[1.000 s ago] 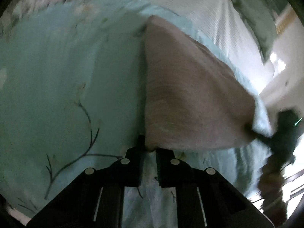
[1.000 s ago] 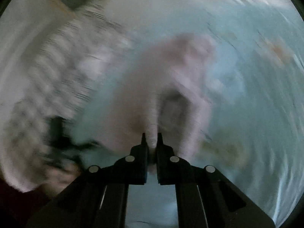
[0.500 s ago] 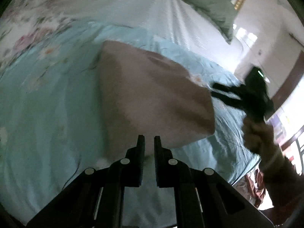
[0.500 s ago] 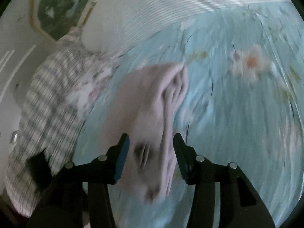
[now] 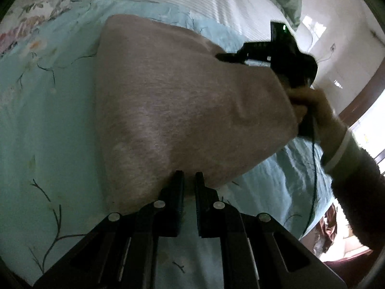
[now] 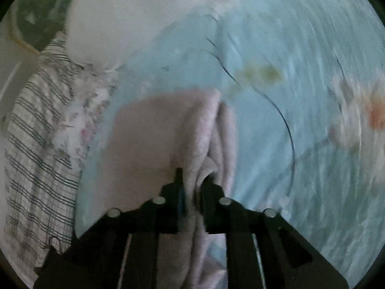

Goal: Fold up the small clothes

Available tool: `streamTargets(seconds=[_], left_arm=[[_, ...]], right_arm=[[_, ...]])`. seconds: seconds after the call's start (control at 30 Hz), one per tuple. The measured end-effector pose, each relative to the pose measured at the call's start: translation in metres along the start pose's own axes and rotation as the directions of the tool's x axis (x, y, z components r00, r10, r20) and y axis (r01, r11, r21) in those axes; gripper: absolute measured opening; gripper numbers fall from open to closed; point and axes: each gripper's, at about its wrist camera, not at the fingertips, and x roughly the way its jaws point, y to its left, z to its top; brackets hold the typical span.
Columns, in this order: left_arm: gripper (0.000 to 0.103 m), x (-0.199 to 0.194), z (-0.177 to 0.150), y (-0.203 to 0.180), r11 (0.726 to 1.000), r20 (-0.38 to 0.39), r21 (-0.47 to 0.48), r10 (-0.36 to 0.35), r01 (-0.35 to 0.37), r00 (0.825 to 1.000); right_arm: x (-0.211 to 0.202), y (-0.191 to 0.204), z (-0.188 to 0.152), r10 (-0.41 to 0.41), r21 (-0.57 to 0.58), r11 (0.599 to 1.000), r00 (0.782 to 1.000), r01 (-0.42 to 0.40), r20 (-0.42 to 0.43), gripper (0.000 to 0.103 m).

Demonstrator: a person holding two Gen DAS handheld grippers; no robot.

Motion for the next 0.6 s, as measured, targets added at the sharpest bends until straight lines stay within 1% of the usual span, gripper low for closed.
streamTargets(seconds=[0.03,0.07,0.1,0.13,0.17,0.2,0.23,0.27,0.3,0.33,0.4,0.47,0.5,0.53,0.57,0.6], left_arm=[[0.007,-0.001,0.000,0.000,1.000,-0.004,0.002,-0.001,0.001,1.000],[0.007,-0.004,0.000,-0.002,1.000,-0.007,0.012,0.000,0.000,1.000],[0.007,-0.010,0.001,-0.005,1.000,-0.003,0.030,0.006,-0.006,1.000],[0.007,-0.014,0.003,-0.007,0.999,0.002,0.043,0.009,-0.009,1.000],[0.007,-0.023,0.005,-0.012,0.997,0.023,0.069,0.013,-0.015,1.000],[0.009,-0.031,0.008,-0.013,0.996,0.046,0.084,0.015,-0.018,0.999],[0.014,-0.035,0.009,-0.017,0.996,0.063,0.089,0.015,-0.020,0.998],[0.017,-0.042,0.016,-0.016,0.996,0.097,0.082,0.022,-0.030,0.995],[0.019,-0.047,0.018,-0.015,0.997,0.114,0.071,0.029,-0.037,0.993],[0.020,-0.048,0.024,-0.011,0.998,0.134,0.048,0.036,-0.043,0.990],[0.020,-0.044,0.037,0.004,0.999,0.153,-0.011,0.038,-0.037,0.988],[0.020,-0.038,0.044,0.017,0.998,0.151,-0.042,0.049,-0.043,0.987],[0.020,-0.030,0.045,0.025,0.996,0.135,-0.056,0.069,-0.062,0.988],[0.018,-0.025,0.046,0.031,0.995,0.121,-0.064,0.086,-0.078,0.989],[0.012,-0.017,0.046,0.041,0.992,0.088,-0.080,0.103,-0.096,0.991],[0.010,-0.011,0.046,0.050,0.991,0.071,-0.096,0.100,-0.093,0.992]], right_arm=[[-0.005,-0.002,-0.002,0.013,0.012,1.000,1.000,-0.013,0.012,0.024],[-0.015,-0.002,-0.005,-0.001,0.022,1.000,1.000,0.000,0.030,0.027],[-0.029,0.003,-0.007,-0.034,0.020,0.999,0.998,0.033,0.062,0.029],[-0.045,0.011,-0.009,-0.049,0.004,0.999,0.993,0.049,0.106,0.029],[-0.062,0.021,-0.012,-0.033,-0.016,0.999,0.989,0.036,0.147,0.029],[-0.078,0.033,-0.017,0.011,-0.042,0.999,0.984,-0.004,0.177,0.029],[-0.091,0.048,-0.024,0.066,-0.083,0.995,0.980,-0.051,0.186,0.029],[-0.099,0.063,-0.033,0.102,-0.133,0.988,0.978,-0.079,0.180,0.029],[-0.103,0.073,-0.040,0.114,-0.171,0.982,0.978,-0.084,0.172,0.029],[-0.104,0.084,-0.053,0.107,-0.209,0.975,0.982,-0.073,0.156,0.029],[-0.094,0.089,-0.070,0.061,-0.214,0.976,0.991,-0.033,0.122,0.029],[-0.079,0.077,-0.090,0.011,-0.197,0.980,0.997,0.004,0.075,0.029],[-0.073,0.069,-0.096,-0.010,-0.177,0.984,0.998,0.020,0.057,0.029],[-0.064,0.057,-0.104,-0.032,-0.141,0.989,0.999,0.036,0.027,0.024],[-0.055,0.046,-0.109,-0.041,-0.111,0.993,0.999,0.042,0.006,0.022],[-0.050,0.035,-0.115,-0.039,-0.086,0.996,0.999,0.039,-0.002,0.014]])
